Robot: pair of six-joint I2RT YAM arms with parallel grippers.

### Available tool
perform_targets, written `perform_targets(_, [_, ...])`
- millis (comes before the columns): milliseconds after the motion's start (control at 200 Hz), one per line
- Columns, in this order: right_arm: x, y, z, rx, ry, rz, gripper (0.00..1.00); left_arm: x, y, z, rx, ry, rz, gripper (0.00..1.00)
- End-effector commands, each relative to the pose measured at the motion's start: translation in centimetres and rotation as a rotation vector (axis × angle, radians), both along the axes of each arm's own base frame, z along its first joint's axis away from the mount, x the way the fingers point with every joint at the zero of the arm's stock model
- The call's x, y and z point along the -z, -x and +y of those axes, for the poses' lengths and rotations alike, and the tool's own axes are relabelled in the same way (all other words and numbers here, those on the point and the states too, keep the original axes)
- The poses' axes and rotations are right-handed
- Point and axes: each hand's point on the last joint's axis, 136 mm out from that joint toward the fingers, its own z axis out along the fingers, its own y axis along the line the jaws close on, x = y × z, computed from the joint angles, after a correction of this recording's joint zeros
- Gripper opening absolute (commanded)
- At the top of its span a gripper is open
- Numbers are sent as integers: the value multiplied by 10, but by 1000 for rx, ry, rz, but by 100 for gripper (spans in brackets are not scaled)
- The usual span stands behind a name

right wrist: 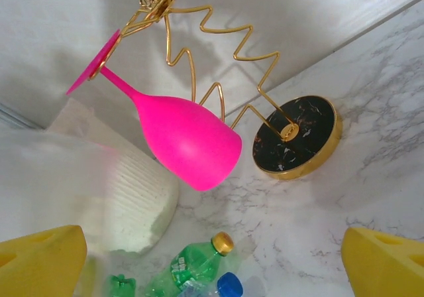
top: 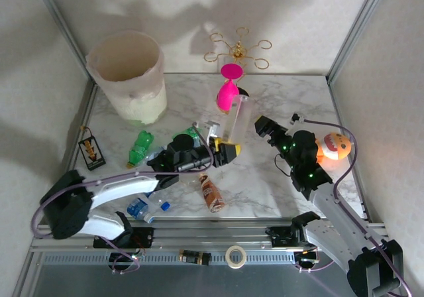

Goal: Put the plastic bottles in the bin

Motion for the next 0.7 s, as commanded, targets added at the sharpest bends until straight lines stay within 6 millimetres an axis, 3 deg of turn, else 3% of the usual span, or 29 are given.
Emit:
perform_targets(0, [0,1,2,-10,-15,-39,99,-24,-17,34,-139,-72,-111,35])
perform_targets(135, [2,3,12,-63,-57,-51,99,-62,-41,76,-279,-89,-190,33])
perform_targets(295, [17,3,27,-135,-94,-4,99,-93,-81,135,-512,-131,-211,28])
perform_targets(531, [42,2,45,-219,-118,76,99,-114,-145,223,-789,-174,-152,30])
perform_targets(691, [53,4,46,-222,-110,106,99,-123,-187,271,-857,-171,-101,31])
